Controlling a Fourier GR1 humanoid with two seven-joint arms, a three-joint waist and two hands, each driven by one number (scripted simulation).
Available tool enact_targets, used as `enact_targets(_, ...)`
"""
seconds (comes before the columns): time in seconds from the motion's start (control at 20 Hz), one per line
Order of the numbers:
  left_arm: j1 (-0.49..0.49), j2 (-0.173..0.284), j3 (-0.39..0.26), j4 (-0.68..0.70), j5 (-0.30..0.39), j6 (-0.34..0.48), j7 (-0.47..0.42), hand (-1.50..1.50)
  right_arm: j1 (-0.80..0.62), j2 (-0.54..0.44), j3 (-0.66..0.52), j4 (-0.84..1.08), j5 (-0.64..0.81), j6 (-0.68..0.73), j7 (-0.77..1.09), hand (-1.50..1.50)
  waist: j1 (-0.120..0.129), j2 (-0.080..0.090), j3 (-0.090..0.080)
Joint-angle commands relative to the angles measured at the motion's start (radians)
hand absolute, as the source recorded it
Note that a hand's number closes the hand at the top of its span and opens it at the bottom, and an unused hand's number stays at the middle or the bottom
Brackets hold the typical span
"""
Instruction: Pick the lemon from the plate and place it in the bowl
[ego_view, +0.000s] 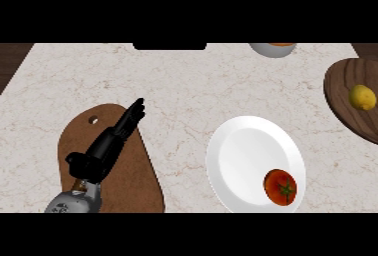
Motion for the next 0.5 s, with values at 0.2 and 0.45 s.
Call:
enact_targets(0.2, -0.005, 0.004, 0.023, 0.020, -0.017, 0.003, -0.015, 0.00, 0.229, -0.056, -0.178, -0.135, -0.199, -0.009, -0.116, -1.50, -0.022, -0.006, -0.001)
enact_targets(0.45, 0.079, 0.007, 0.025, -0.050, 0.004, -0.002, 0.003, 0.00, 0.470, -0.066, -0.294, -0.282, -0.342, 0.115, -0.196, -1.50, -0.034, -0.013, -0.002)
